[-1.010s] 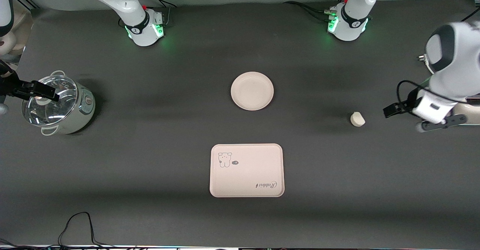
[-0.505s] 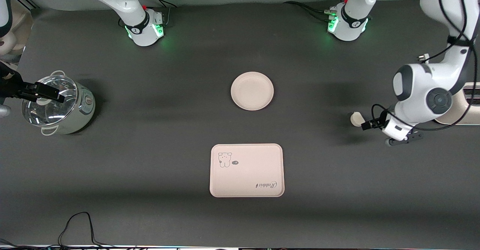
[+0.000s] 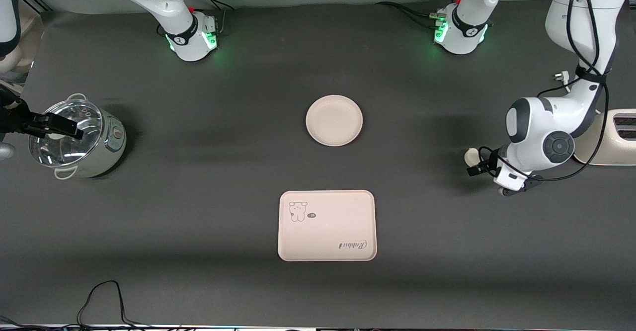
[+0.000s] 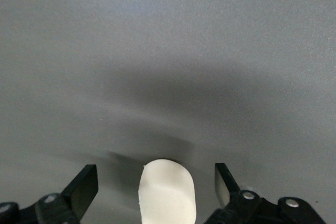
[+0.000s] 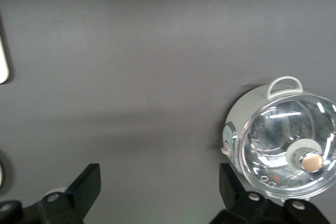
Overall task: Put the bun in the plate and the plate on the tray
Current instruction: 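Move the left gripper over the white bun and lower it, then close the left gripper on the white bun and lift it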
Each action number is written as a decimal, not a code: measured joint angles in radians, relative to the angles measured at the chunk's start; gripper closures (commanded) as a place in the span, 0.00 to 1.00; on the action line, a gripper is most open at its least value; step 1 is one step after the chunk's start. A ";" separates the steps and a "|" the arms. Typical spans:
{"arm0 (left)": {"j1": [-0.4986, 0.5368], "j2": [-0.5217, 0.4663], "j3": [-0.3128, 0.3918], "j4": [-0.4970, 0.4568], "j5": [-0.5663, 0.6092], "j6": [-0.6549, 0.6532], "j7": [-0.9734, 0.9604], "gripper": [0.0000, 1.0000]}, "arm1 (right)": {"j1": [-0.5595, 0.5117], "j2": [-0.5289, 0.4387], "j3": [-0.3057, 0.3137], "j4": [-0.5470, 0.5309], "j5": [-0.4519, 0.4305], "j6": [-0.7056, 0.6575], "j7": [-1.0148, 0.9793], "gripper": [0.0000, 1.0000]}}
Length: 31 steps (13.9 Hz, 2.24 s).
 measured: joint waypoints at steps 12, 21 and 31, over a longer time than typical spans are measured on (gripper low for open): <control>-0.025 0.018 -0.005 -0.003 -0.035 0.000 -0.040 0.92 | 0.000 0.022 0.004 0.008 -0.004 0.013 0.000 0.00; -0.006 -0.204 0.014 0.340 -0.034 -0.494 -0.039 0.91 | 0.054 0.029 0.007 0.006 -0.003 0.016 -0.001 0.00; 0.009 -0.292 -0.007 0.617 -0.037 -0.790 0.005 0.90 | 0.269 0.031 0.014 -0.017 0.168 0.081 0.000 0.00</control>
